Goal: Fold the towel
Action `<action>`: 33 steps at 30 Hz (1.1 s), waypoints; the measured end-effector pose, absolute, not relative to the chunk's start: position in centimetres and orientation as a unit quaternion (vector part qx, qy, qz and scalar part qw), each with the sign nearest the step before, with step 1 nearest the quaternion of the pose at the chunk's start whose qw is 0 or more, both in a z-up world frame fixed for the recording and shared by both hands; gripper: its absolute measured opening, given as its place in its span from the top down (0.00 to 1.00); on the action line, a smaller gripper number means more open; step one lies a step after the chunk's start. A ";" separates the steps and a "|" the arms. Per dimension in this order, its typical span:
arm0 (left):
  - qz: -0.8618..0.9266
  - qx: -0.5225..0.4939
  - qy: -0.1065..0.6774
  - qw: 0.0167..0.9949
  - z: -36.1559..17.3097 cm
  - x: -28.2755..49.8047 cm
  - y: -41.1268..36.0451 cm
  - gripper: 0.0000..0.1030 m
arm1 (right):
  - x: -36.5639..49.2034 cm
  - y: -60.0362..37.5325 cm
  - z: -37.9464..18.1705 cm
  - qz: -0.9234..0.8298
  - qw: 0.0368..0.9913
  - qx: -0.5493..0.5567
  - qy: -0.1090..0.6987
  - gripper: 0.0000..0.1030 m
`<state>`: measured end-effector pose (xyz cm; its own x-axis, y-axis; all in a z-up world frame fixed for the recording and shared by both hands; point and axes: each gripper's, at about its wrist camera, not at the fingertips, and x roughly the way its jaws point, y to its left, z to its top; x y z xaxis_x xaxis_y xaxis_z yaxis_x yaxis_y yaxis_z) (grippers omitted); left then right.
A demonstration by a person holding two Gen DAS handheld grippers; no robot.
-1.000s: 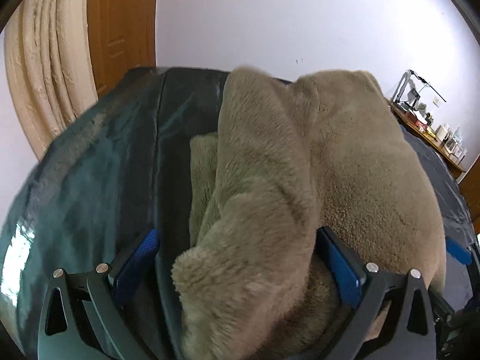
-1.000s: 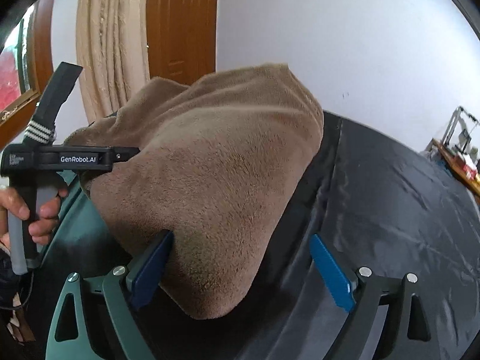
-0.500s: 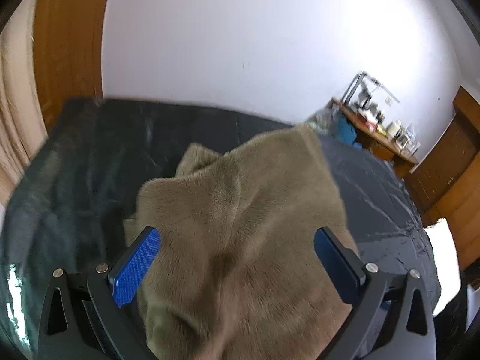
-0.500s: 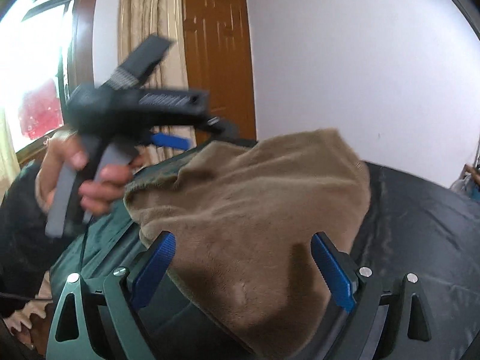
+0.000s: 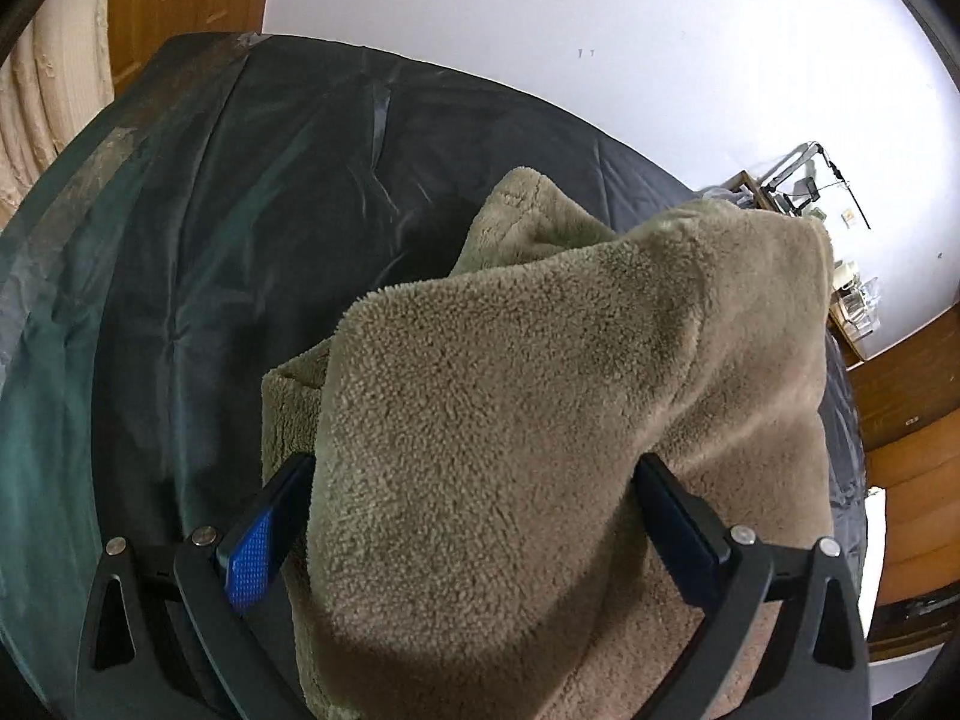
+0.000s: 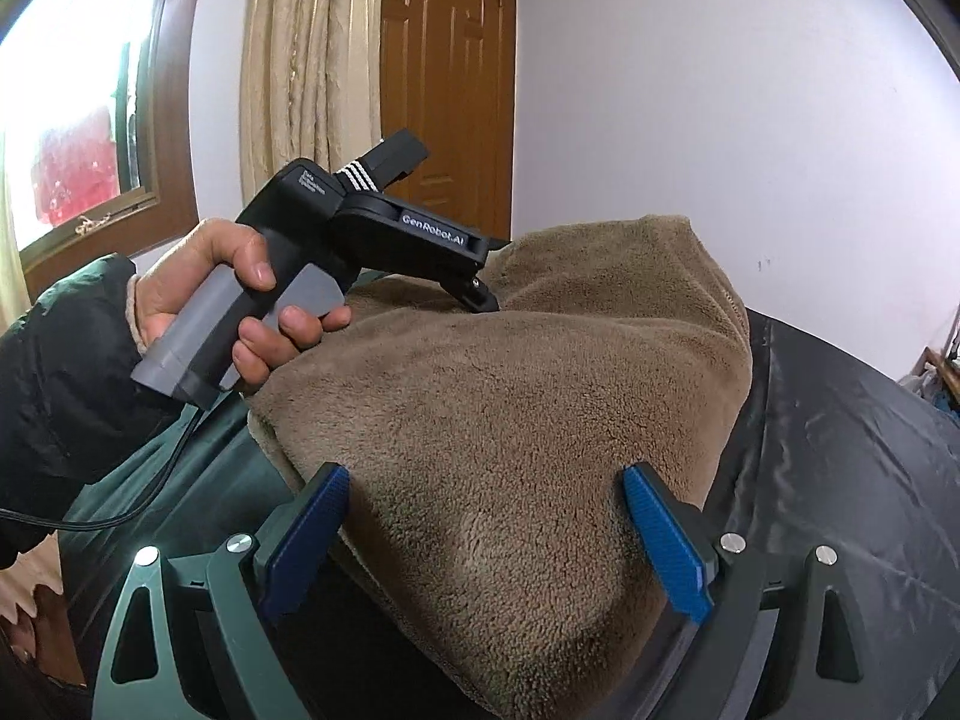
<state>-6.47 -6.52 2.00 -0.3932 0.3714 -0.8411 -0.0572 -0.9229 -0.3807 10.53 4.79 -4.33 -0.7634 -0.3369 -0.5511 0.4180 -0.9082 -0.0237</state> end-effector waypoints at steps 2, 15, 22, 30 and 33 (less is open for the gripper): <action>0.819 -0.535 -0.158 0.134 1.9 -6.6 -6.9 0.00 | 10.5 5.0 -4.3 -0.936 0.202 0.279 0.072 0.09; 0.816 -0.532 -0.197 0.114 5.0 -6.1 -11.6 0.00 | 10.2 5.2 -4.4 -0.936 0.200 0.282 0.060 0.07; 0.841 -0.511 -0.147 0.096 6.4 -4.8 -11.2 0.00 | 10.0 4.9 -4.6 -0.936 0.200 0.284 0.064 0.05; 0.823 -0.549 -0.135 0.058 3.2 -5.3 -12.9 0.00 | 10.2 4.8 -4.6 -0.936 0.199 0.284 0.067 0.04; 0.822 -0.550 -0.132 0.059 2.7 -5.3 -13.1 0.00 | 10.4 4.7 -4.6 -0.935 0.199 0.284 0.069 0.04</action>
